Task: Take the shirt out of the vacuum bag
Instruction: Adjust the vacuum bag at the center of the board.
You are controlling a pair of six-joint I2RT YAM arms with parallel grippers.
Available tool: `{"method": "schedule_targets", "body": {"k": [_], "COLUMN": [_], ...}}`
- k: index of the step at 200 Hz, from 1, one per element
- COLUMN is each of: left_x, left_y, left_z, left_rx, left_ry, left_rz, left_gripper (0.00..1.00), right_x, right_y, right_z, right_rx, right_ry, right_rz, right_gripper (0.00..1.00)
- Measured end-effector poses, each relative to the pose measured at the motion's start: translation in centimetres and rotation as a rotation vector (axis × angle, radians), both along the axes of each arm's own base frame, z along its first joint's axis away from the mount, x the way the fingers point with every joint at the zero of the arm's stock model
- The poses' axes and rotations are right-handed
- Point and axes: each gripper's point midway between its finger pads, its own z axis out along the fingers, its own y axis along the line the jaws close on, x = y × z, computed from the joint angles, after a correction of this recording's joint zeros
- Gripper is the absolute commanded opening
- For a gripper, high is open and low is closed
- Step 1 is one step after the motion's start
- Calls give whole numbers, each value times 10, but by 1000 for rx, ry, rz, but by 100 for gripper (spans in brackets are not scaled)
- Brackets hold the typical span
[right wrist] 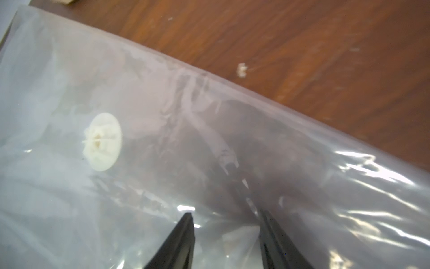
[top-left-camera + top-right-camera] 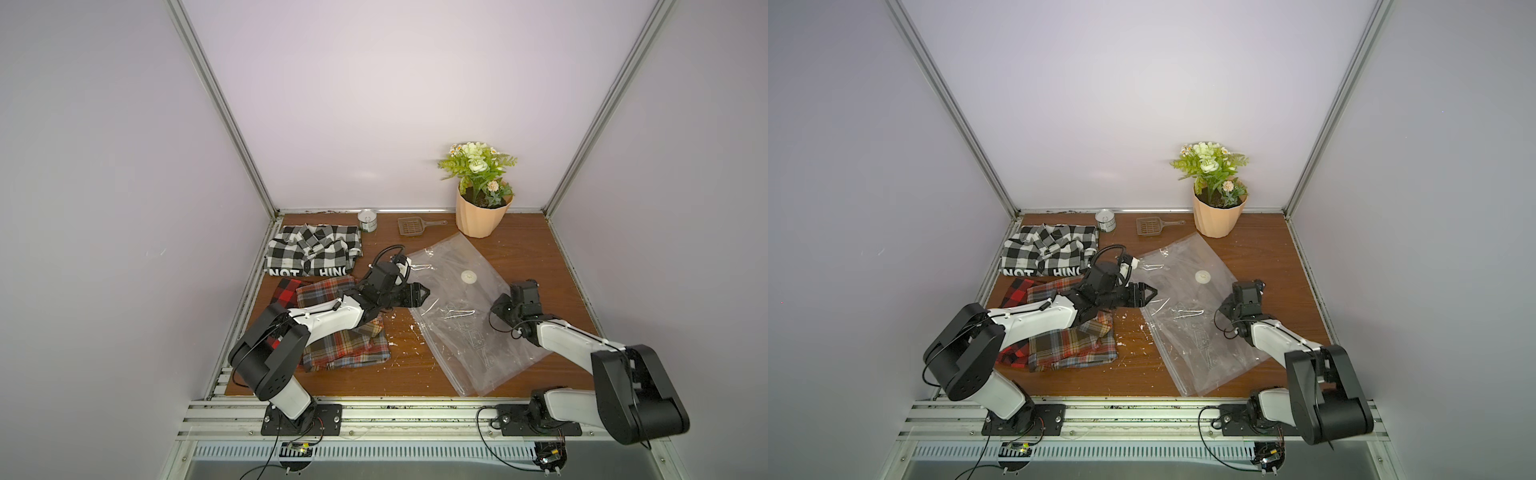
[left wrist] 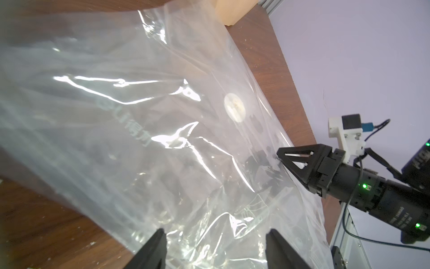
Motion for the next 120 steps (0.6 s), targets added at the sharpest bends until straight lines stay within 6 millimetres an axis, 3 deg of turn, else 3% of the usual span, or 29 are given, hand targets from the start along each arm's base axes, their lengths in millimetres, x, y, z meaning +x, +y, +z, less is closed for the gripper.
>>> {"method": "schedule_targets", "body": {"k": [36,61,78,96,120], "left_x": [0,-2,-4,-7,-8], "left_y": [-1,2,8,20,55], "left_z": [-2,1,13,41,83], "left_rx": [-1,5,8,-16,-69], "left_ry": [6,7,-5,-41,-113], "left_rz": [1,6,20,42,117], "left_gripper": [69,69,69,69,70], "right_x": [-33,-38,-28,-14,-1], "right_y": [-49,-57,-42,-11,62], "right_z": [2,8,23,47,78], "right_rx": [1,25,72,114,177], "right_ry": [-12,-41,-110,-199,-265], "right_rz": [-195,-221,-135,17,293], "right_gripper": [52,52,51,52,51]}}
